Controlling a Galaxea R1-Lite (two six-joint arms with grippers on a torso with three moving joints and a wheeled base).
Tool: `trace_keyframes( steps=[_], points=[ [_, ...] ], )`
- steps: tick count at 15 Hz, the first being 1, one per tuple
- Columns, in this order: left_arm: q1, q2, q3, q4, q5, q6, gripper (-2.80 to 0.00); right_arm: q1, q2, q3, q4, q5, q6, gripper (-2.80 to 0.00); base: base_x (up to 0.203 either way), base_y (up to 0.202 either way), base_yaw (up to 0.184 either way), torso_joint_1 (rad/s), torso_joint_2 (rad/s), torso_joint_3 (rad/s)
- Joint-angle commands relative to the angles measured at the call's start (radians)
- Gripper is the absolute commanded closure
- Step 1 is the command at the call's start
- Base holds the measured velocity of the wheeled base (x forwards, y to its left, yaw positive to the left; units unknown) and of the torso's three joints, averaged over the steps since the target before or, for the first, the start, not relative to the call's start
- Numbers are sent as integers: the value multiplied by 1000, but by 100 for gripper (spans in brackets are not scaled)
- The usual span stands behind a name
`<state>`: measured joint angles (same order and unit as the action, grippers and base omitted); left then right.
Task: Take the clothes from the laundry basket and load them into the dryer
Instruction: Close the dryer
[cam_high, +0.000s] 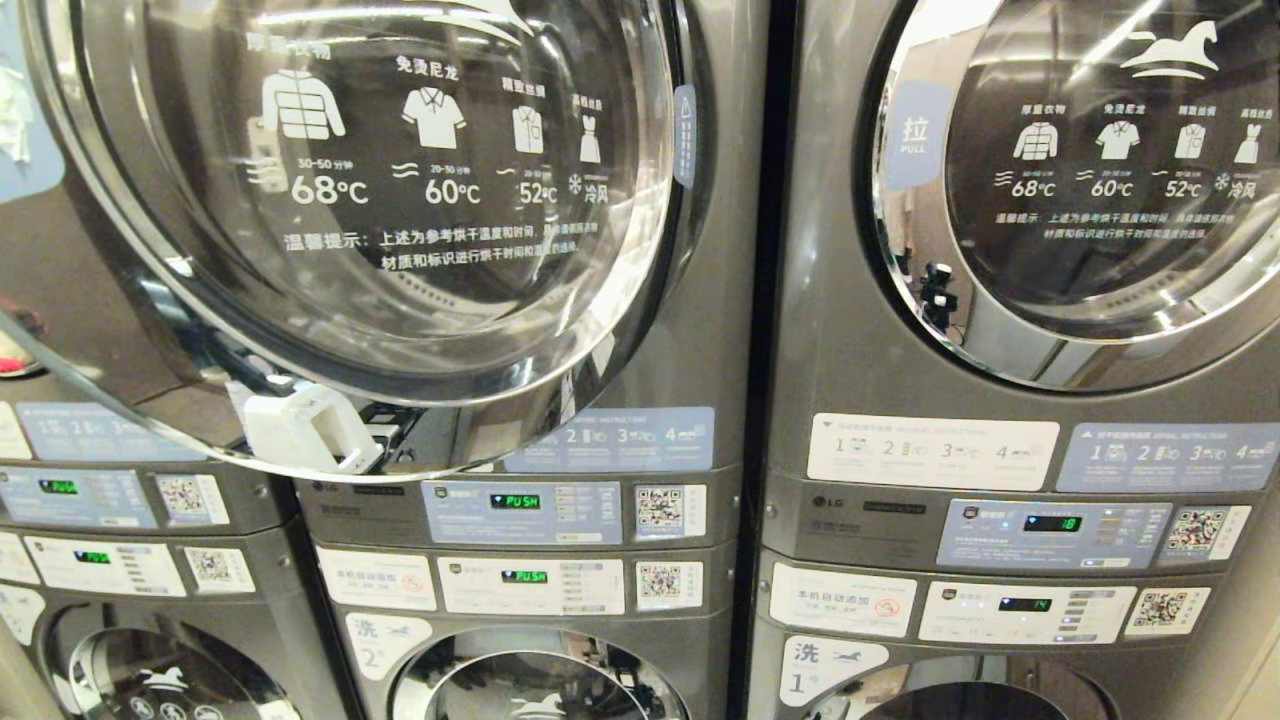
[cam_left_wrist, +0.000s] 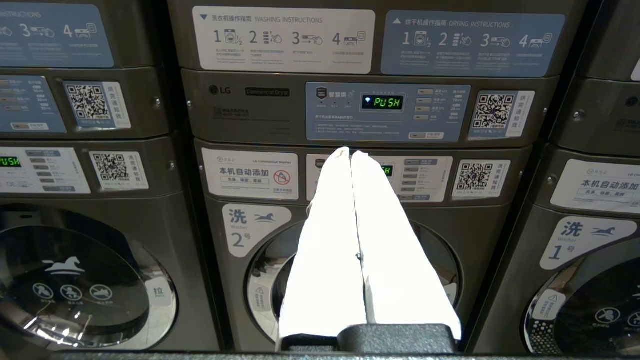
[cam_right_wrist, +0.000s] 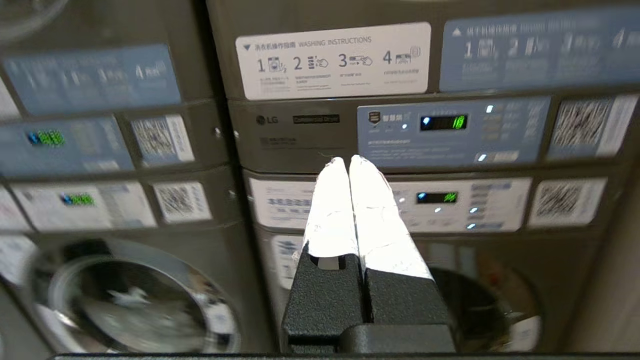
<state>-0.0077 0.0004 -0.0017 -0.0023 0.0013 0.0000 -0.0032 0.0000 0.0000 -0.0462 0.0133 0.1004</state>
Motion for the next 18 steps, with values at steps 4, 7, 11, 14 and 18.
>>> trace_keyframes(
  steps=[4, 7, 11, 14, 18],
  points=[
    [0, -2, 0, -1, 0, 0, 0, 0, -1, -41, 124, 55, -336, 0, 0, 0, 0, 0, 0, 0],
    [0, -1, 0, -1, 0, 4, 0, -1, 11, -58, 194, -2, -186, 0, 0, 0, 0, 0, 0, 0],
    [0, -2, 0, 0, 0, 6, 0, 0, -2, -64, 212, -22, -168, 0, 0, 0, 0, 0, 0, 0],
    [0, -2, 0, 1, 0, 3, 0, 0, -2, -64, 212, 2, -212, 0, 43, 0, 0, 0, -5, -3],
    [0, -2, 0, 1, 0, 3, 0, 0, -2, -64, 212, 5, -219, 0, 193, 0, -3, 13, 2, 0]
  ],
)
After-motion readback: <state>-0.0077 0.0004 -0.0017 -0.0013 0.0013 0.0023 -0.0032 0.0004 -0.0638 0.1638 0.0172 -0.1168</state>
